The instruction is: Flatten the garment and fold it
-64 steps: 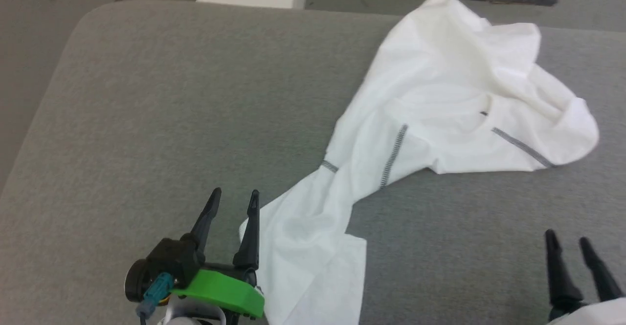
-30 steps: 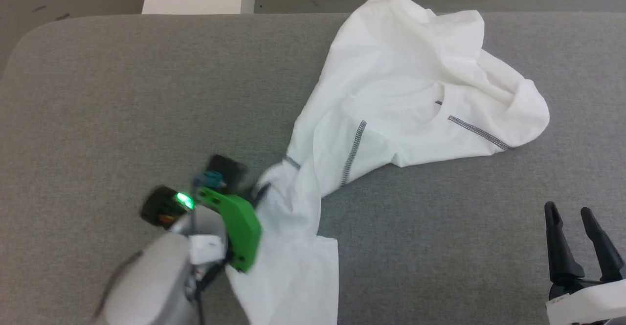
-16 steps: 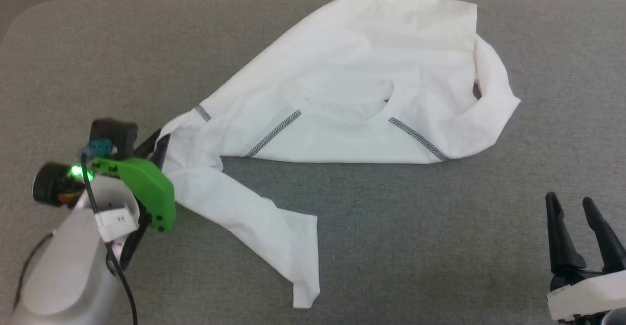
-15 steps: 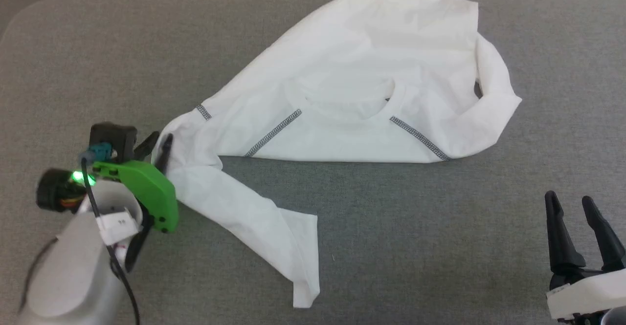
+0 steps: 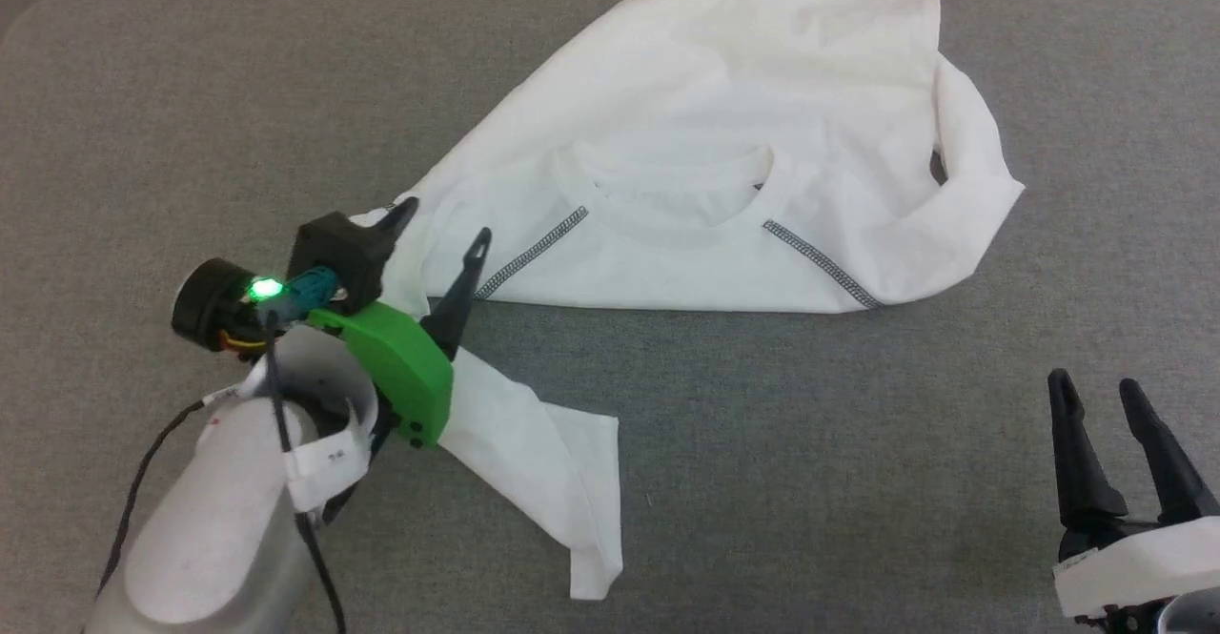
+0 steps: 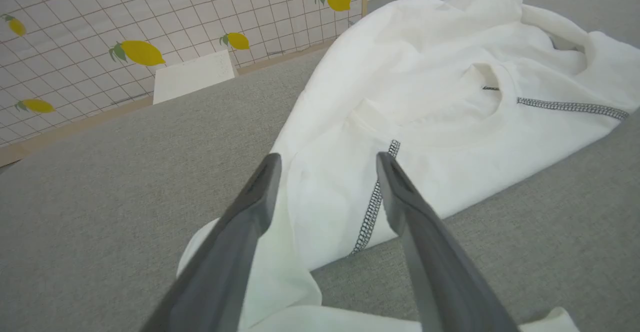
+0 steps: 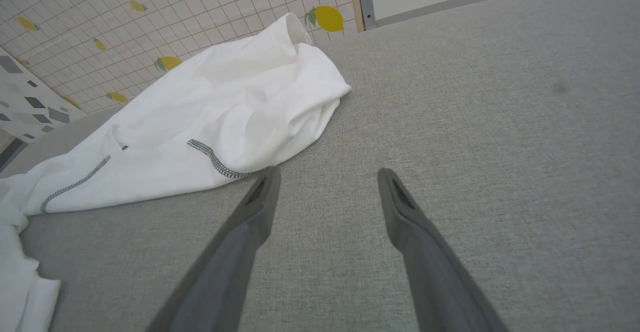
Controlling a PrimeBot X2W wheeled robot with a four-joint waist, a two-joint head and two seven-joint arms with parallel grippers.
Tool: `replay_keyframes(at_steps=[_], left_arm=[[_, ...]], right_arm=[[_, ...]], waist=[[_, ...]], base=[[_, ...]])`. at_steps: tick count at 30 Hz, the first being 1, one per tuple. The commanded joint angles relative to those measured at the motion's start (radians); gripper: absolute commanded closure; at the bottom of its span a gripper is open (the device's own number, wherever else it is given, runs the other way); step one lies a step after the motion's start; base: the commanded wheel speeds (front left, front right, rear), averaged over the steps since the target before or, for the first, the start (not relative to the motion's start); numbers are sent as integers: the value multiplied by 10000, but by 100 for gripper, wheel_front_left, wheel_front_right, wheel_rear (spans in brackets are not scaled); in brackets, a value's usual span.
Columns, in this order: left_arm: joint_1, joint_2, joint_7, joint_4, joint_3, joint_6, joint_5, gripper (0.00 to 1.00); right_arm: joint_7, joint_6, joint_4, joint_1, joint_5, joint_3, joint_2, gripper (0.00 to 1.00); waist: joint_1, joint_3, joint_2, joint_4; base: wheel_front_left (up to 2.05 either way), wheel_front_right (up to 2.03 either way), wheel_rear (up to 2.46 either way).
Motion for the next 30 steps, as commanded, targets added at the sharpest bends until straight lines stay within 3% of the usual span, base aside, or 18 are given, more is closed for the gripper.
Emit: replay_keyframes(at_steps=[1, 13, 27, 28, 29, 30], left_arm=[[-302, -33, 141, 84, -209, -90, 264, 0], [-2457, -651, 663, 3286, -1056, -393, 829, 0], [-3440, -1190, 885, 5517, -1417, -175, 1053, 0], [-3445, -1235, 843, 5614, -1437, -175, 1042, 14], [-3456, -1292, 766, 5710, -1461, -169, 1036, 77], [-3464, -1337, 687, 5767, -1488, -182, 1028, 100]], right_arm=[[-80, -13, 34, -232, 59, 51, -7, 0], [-141, -13, 94, -363, 43, 87, -7, 0], [-55, -13, 74, -389, -26, 318, -7, 0], [-40, -13, 68, -396, -30, 320, -7, 0], [-21, -13, 57, -406, -38, 317, -7, 0], [-8, -13, 43, -414, -48, 310, -7, 0]], waist=[[0, 105, 0, -83], [0, 659, 0, -550], [0, 738, 0, -532], [0, 734, 0, -527], [0, 729, 0, -521], [0, 724, 0, -514]], base=[[0, 0, 0], [0, 0, 0], [0, 0, 0], [0, 0, 0], [0, 0, 0], [0, 0, 0]])
